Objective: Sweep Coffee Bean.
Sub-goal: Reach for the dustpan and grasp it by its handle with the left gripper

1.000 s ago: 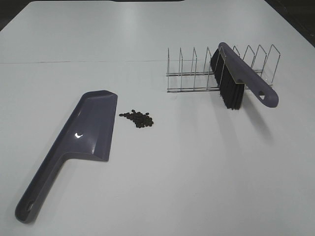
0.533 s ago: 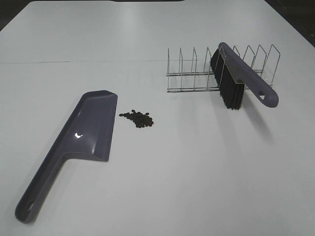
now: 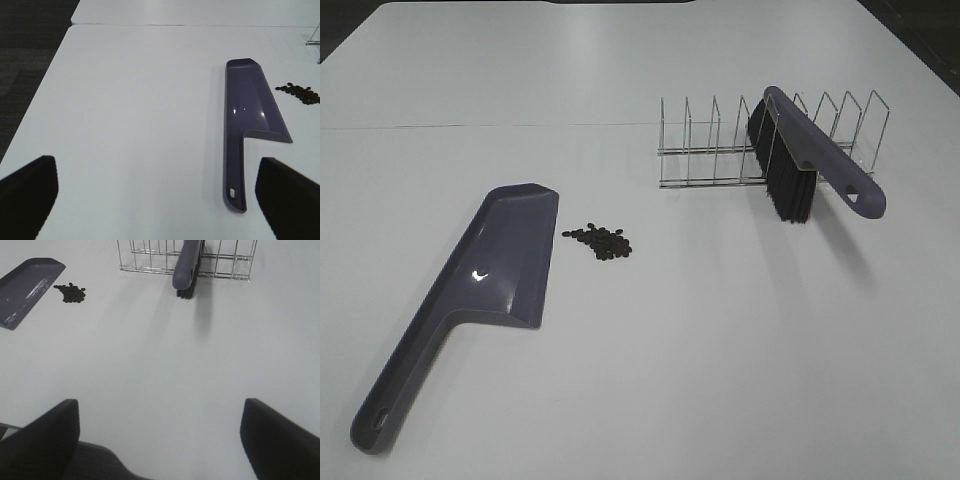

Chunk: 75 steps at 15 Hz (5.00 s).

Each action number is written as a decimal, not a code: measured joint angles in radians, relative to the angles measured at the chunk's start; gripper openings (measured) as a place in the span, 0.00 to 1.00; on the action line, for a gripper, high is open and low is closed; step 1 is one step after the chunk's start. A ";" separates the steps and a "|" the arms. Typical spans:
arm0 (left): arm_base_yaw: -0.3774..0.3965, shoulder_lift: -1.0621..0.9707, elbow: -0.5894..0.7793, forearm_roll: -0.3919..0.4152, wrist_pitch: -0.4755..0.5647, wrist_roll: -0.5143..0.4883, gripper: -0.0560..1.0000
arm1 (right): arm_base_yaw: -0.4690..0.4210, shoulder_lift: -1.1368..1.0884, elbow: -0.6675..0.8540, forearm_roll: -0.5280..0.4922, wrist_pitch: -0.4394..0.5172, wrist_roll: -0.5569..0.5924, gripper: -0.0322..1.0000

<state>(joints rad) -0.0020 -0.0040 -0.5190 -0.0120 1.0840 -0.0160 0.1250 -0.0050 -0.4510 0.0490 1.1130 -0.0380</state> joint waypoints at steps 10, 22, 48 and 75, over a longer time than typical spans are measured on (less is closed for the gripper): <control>0.000 0.000 0.000 0.000 0.000 -0.001 0.99 | 0.000 0.000 0.000 0.000 0.000 0.000 0.81; 0.000 0.313 -0.055 0.004 0.109 -0.001 0.99 | 0.000 0.000 0.000 0.000 0.000 0.000 0.81; -0.321 1.750 -0.366 -0.036 -0.334 -0.136 0.77 | 0.000 0.000 0.000 0.001 0.000 0.000 0.81; -0.362 1.938 -0.422 -0.066 -0.485 -0.158 0.54 | 0.000 0.000 0.000 0.001 0.000 0.000 0.81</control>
<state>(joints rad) -0.3640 1.9340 -0.9410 -0.0780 0.5990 -0.1740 0.1250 -0.0050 -0.4510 0.0500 1.1130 -0.0380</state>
